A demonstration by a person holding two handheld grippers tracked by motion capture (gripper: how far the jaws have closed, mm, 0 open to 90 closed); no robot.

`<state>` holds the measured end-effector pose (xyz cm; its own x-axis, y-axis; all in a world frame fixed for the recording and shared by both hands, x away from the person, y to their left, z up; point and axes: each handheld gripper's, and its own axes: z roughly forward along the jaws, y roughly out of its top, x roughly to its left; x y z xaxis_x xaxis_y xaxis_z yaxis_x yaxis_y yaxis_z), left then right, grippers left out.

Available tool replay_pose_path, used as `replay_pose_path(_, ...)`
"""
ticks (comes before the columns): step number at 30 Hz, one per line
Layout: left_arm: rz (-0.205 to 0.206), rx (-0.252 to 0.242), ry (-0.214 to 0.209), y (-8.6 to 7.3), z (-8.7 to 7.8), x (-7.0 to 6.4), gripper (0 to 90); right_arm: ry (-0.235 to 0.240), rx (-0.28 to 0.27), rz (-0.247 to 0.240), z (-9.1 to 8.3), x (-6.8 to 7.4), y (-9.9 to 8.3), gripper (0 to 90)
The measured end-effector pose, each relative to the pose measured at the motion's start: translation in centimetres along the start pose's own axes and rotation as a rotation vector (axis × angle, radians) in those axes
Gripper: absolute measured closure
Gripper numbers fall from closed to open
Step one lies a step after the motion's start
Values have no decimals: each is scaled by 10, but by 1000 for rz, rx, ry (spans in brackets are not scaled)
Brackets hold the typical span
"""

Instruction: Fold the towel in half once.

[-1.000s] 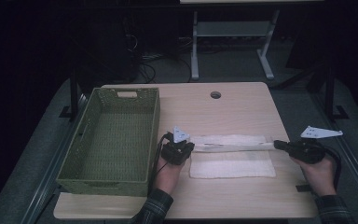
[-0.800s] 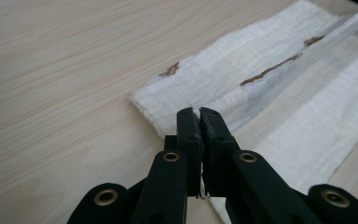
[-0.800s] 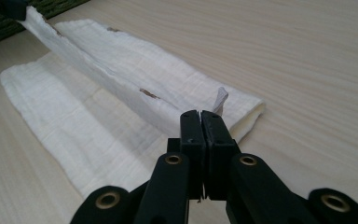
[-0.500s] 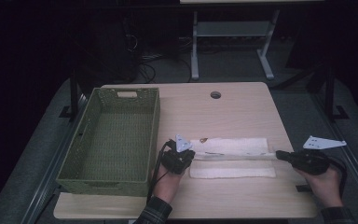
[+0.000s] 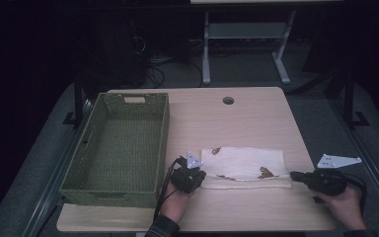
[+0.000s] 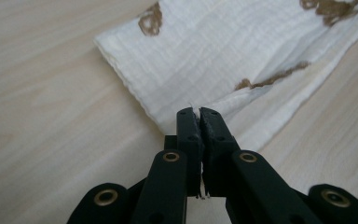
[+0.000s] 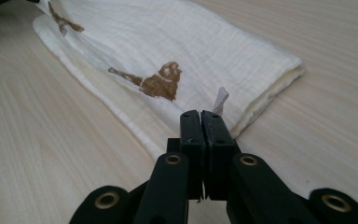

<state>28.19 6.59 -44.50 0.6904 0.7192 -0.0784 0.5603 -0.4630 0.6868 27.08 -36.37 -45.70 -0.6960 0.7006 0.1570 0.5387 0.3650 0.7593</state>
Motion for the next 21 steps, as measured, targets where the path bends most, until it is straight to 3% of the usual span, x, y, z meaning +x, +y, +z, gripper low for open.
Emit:
replay_pose_path(8, -2, 30, -25, -6, -1, -5, 867, 16, 25, 5, -4, 2, -9, 878)
replay_pose_path(11, -25, 28, -33, -8, -3, -5, 855, 26, 28, 8, -3, 2, -9, 862)
replay_pose_path(15, -41, -13, -55, -5, -8, -5, 739, 47, 4, 23, -7, 0, -7, 764)
replay_pose_path(17, -23, -26, -48, -3, -10, -7, 692, 50, -15, 34, -9, -1, -6, 729)
replay_pose_path(21, -16, -38, -53, 1, -9, -7, 617, 48, -30, 34, -10, -2, -4, 720)
